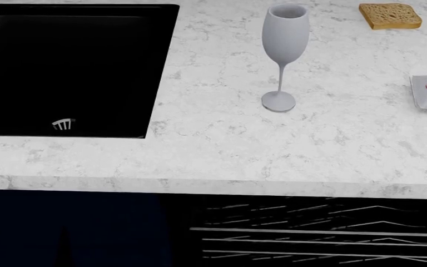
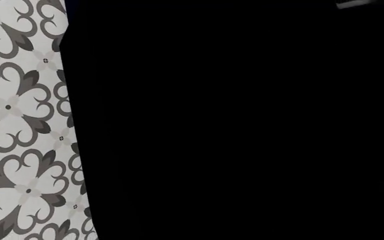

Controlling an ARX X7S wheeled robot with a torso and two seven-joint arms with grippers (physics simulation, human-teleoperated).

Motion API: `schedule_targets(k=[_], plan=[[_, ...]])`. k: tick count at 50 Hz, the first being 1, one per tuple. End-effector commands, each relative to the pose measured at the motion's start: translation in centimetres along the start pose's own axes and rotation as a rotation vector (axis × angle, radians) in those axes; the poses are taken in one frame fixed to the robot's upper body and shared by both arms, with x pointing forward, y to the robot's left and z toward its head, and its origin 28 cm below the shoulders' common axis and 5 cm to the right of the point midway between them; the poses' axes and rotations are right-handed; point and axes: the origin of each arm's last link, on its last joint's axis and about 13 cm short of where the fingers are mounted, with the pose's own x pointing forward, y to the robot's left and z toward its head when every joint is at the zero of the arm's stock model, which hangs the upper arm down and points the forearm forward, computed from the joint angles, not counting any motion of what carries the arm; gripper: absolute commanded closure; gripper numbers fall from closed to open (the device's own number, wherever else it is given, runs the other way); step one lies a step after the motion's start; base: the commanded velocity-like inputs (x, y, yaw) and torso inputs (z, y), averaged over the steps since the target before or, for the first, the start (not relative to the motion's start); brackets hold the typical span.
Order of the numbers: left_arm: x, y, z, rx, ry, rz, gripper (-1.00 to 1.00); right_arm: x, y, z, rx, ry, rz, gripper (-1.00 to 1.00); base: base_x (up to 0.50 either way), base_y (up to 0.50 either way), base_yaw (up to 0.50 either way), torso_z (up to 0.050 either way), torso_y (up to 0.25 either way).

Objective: Open the dishwasher door

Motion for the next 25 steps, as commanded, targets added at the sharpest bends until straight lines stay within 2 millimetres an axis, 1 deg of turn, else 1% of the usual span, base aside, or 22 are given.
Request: schedule_targets(k=[1,10,17,25], plan=[[0.1,0.0,0.1,-0.001,-0.003,-0.004,-1.00,-4.3,4.4,2.3,0.214,-0.016,0.398,1.00,0.00,0.00,0.00,0.000,0.000],[-0.1,-0.1,-0.2,-0.005,-0.001,-0.004,-1.00,-6.8,5.7,2.6,0.237,0.001,0.481,1.00,0.00,0.00,0.00,-0.001,0.000],[-0.1,0.0,-0.1,-0.007,-0.006,-0.005,-1.00,-8.0,5.1,3.4,0.260,0.007,0.532,1.00,0.00,0.00,0.00,0.000,0.000],[-0.2,0.0,-0.3,-0.006,-0.005,-0.003,-1.00,-8.9,4.9,3.8,0.267,0.016,0.580,1.00,-0.01,0.00,0.00,0.000,0.000]])
